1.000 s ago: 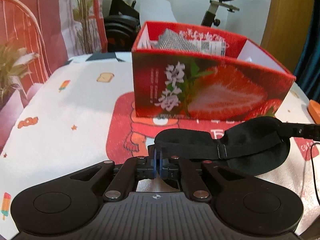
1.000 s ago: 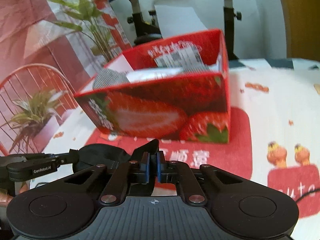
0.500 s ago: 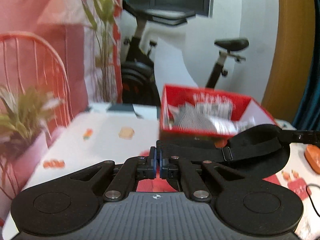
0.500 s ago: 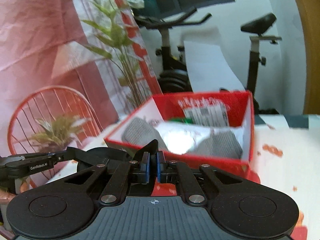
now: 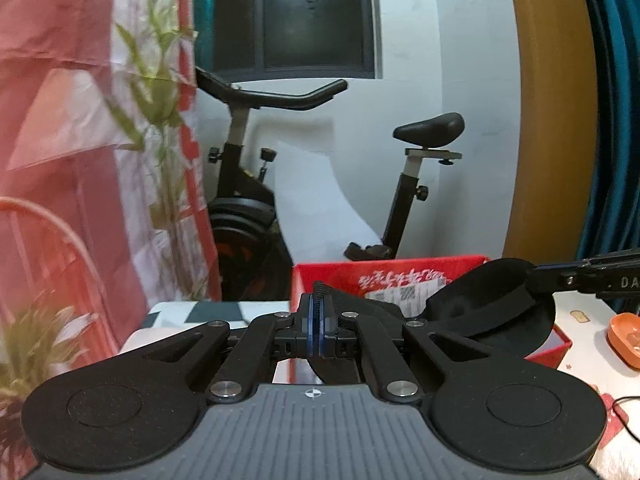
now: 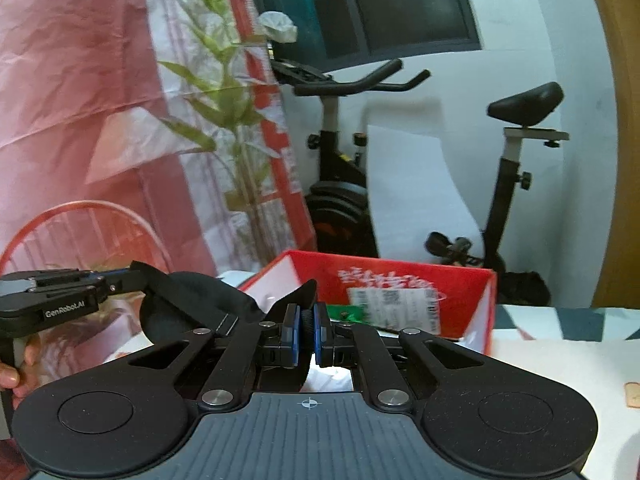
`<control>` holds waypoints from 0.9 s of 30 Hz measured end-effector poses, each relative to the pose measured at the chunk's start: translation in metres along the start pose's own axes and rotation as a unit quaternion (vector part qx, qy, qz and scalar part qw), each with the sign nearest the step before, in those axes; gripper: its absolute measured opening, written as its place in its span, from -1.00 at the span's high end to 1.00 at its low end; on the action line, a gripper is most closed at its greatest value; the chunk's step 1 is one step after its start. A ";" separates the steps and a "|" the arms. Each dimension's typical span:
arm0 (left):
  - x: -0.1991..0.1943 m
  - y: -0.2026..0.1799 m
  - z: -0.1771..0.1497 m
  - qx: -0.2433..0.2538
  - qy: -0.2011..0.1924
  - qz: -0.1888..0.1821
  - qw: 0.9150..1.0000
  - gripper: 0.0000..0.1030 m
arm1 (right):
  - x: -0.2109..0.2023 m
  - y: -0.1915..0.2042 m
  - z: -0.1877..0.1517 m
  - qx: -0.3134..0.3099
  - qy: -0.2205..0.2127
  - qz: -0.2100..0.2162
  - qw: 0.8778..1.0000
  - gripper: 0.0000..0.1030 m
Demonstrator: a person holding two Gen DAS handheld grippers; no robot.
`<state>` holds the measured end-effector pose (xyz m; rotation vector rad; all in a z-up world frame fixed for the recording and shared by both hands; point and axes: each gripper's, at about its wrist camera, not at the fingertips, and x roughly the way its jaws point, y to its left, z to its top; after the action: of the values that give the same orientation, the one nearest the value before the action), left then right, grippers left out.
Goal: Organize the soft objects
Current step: 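Lift the black eye mask with the right tool over the red box, then lower the eye mask into the red box and open the right gripper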
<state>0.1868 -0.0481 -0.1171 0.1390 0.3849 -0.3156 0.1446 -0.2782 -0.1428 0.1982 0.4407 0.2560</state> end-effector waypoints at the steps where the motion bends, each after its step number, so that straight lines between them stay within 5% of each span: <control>1: 0.005 -0.003 0.001 0.001 0.000 -0.004 1.000 0.93 | 0.003 -0.004 0.001 0.000 0.000 -0.008 1.000 0.87; 4: 0.022 -0.012 0.005 0.008 0.003 -0.020 1.000 0.93 | 0.009 -0.014 0.003 -0.003 0.000 -0.027 1.000 0.87; 10: 0.075 -0.017 0.001 0.001 0.073 -0.049 0.996 0.93 | 0.034 -0.041 -0.006 0.010 0.019 -0.051 0.998 0.87; 20: 0.134 -0.021 -0.021 0.036 0.158 -0.041 0.986 0.93 | 0.080 -0.058 -0.033 0.016 0.088 -0.084 0.992 0.85; 27: 0.144 -0.027 -0.026 0.056 0.169 -0.030 0.984 0.91 | 0.091 -0.058 -0.042 0.002 0.111 -0.106 0.988 0.78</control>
<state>0.2954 -0.1080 -0.1988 0.2926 0.7091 -0.3746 0.2176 -0.3018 -0.2302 0.1258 0.6784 0.0669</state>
